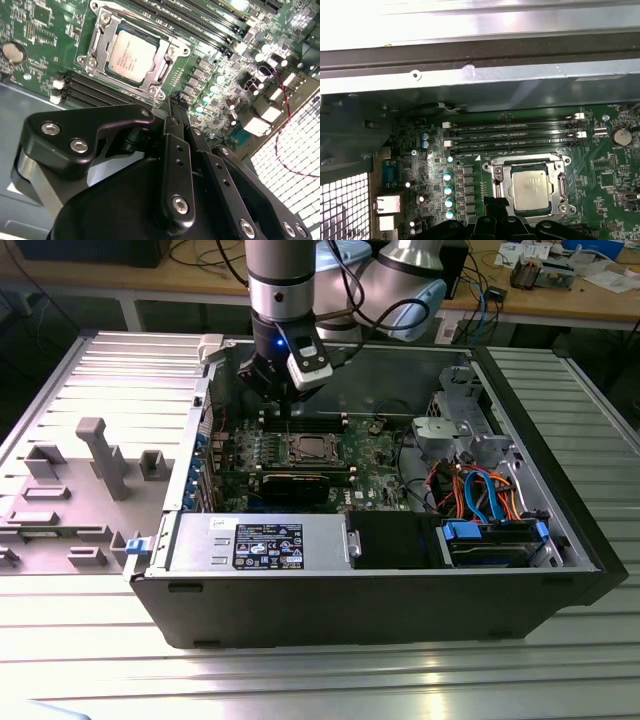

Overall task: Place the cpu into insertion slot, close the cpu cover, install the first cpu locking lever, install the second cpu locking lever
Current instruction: 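Install the first cpu locking lever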

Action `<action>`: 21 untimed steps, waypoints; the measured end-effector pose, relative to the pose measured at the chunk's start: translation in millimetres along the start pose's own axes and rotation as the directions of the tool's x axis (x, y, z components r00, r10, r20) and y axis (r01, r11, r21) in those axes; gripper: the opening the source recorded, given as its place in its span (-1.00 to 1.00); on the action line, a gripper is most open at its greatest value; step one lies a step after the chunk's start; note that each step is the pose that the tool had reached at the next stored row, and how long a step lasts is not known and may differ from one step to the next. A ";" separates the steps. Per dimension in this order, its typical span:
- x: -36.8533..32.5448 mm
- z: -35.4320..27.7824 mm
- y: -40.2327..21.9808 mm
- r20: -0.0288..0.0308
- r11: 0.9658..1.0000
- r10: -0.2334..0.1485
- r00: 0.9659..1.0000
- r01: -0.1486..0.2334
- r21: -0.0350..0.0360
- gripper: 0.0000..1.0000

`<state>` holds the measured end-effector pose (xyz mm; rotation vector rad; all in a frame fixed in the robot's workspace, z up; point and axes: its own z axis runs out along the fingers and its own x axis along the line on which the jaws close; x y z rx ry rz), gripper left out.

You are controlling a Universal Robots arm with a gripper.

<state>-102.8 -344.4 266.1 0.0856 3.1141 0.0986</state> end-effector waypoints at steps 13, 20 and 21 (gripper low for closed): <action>16.5 1.0 -0.2 -0.002 1.000 -0.013 1.000 0.013 -0.007 -0.79; 16.9 1.8 12.5 -0.003 1.000 -0.027 1.000 0.027 -0.008 -0.79; 17.0 2.0 14.4 -0.003 1.000 -0.028 1.000 0.028 -0.008 -0.79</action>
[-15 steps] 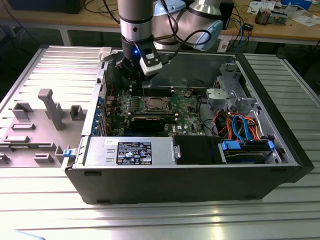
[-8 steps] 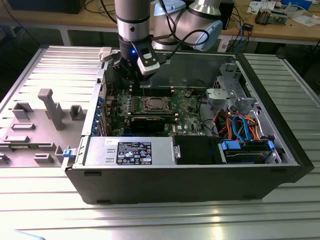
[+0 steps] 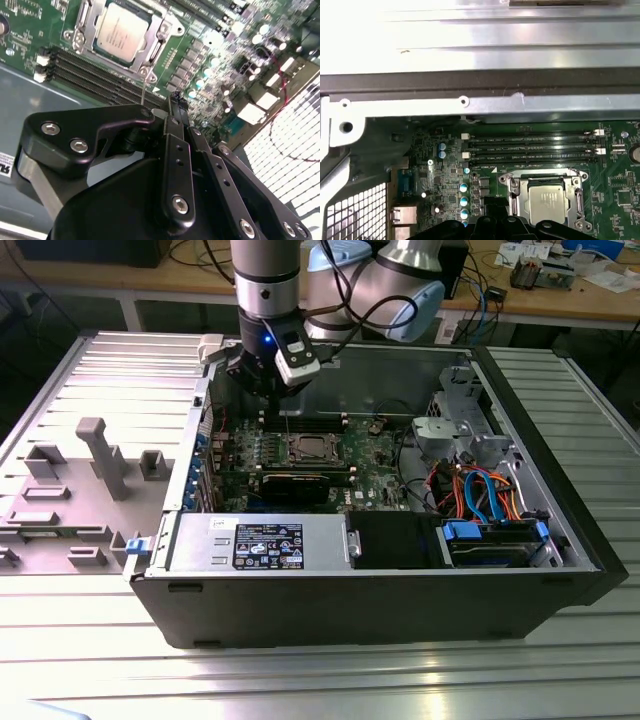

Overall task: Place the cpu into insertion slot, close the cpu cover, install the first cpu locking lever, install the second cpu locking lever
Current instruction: 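Install the first cpu locking lever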

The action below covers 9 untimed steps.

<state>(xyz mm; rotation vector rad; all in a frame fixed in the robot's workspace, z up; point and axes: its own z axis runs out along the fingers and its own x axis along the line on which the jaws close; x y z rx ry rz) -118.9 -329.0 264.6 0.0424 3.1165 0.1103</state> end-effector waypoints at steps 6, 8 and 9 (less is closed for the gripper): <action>-5.5 1.8 7.0 0.003 1.000 -0.020 1.000 0.020 0.000 -0.79; -10.0 2.0 8.7 0.003 1.000 -0.026 1.000 0.026 0.000 -0.79; -14.3 2.2 9.9 0.003 1.000 -0.028 1.000 0.028 0.000 -0.79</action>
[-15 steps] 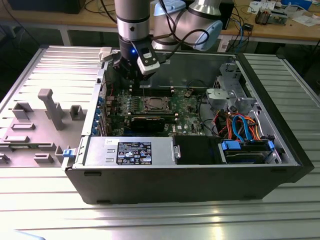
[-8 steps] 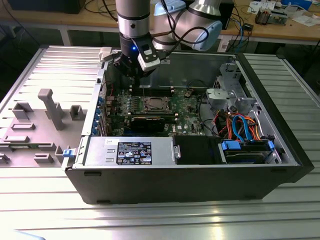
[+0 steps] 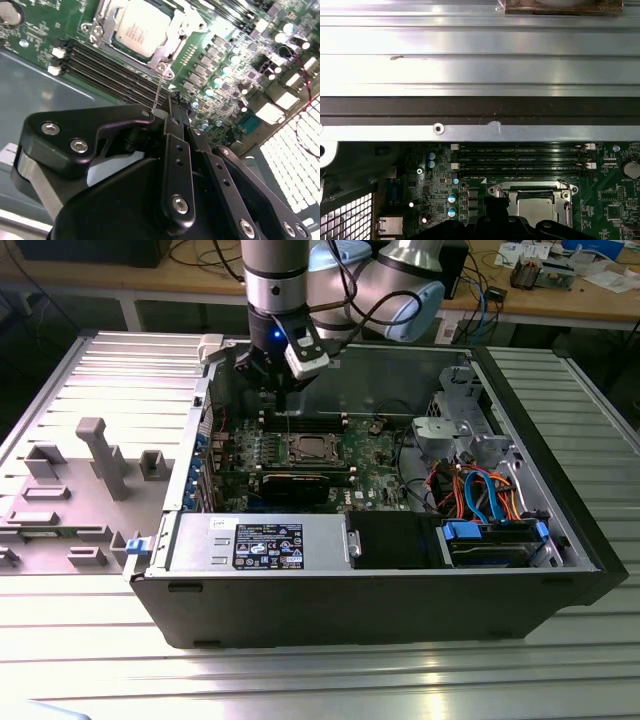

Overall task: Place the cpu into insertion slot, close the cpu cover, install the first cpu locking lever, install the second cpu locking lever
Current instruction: 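Install the first cpu locking lever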

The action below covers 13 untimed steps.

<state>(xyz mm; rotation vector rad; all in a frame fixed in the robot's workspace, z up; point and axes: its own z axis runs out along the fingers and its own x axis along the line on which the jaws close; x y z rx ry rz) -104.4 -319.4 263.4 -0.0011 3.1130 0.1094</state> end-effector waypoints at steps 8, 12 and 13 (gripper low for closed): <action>-15.1 7.2 0.9 0.002 1.000 -0.003 1.000 0.003 -0.001 -0.79; -15.2 8.3 0.8 0.002 1.000 -0.003 1.000 0.003 -0.001 -0.79; -15.2 8.7 0.8 0.003 1.000 -0.003 1.000 0.003 -0.001 -0.79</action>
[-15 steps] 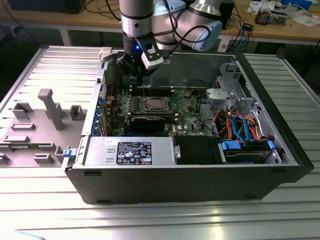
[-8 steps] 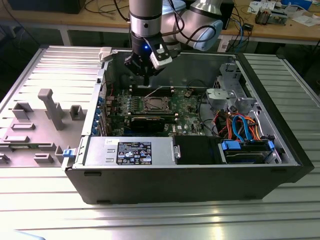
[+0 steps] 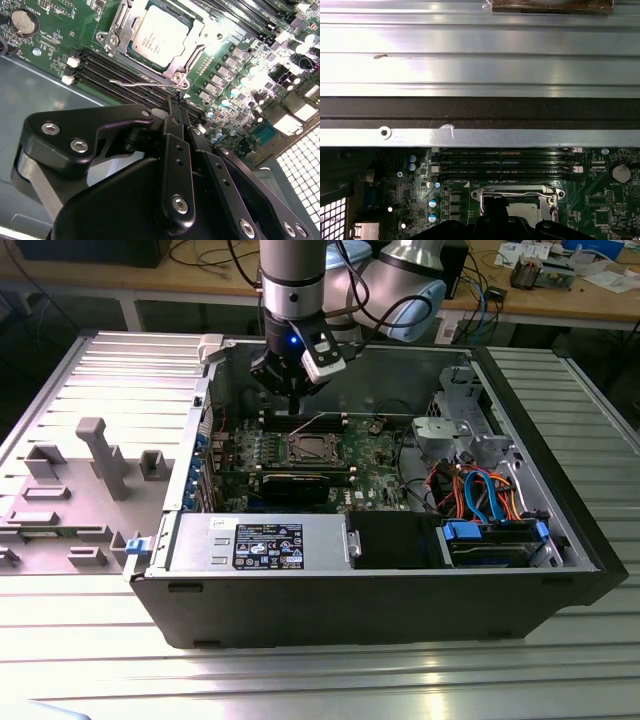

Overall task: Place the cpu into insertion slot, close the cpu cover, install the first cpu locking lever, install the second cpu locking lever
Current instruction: 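Install the first cpu locking lever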

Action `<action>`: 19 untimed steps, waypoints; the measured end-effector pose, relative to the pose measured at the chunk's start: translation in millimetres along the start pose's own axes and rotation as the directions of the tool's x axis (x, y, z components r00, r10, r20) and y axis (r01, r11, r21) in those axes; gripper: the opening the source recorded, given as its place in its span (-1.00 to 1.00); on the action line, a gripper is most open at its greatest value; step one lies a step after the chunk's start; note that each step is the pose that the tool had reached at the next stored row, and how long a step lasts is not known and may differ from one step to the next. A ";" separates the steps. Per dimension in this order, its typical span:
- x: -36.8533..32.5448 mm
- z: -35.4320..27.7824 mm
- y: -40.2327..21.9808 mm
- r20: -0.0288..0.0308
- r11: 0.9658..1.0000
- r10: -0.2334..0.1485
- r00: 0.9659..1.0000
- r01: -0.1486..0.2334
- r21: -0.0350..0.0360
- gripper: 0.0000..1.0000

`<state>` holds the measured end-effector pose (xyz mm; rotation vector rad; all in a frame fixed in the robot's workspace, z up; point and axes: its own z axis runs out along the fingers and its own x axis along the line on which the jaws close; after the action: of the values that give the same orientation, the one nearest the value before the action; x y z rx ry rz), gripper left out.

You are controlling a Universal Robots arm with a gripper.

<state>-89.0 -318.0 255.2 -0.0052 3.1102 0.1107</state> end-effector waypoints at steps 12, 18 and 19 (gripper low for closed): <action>-0.9 1.6 -0.4 0.000 1.000 0.000 1.000 0.000 -0.015 -0.79; -9.1 6.7 -0.3 0.000 1.000 0.000 1.000 0.000 -0.017 -0.79; -10.5 7.3 -0.2 0.000 1.000 0.000 1.000 0.000 -0.017 -0.79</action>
<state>-78.3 -317.7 248.2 -0.0049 3.1088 0.1371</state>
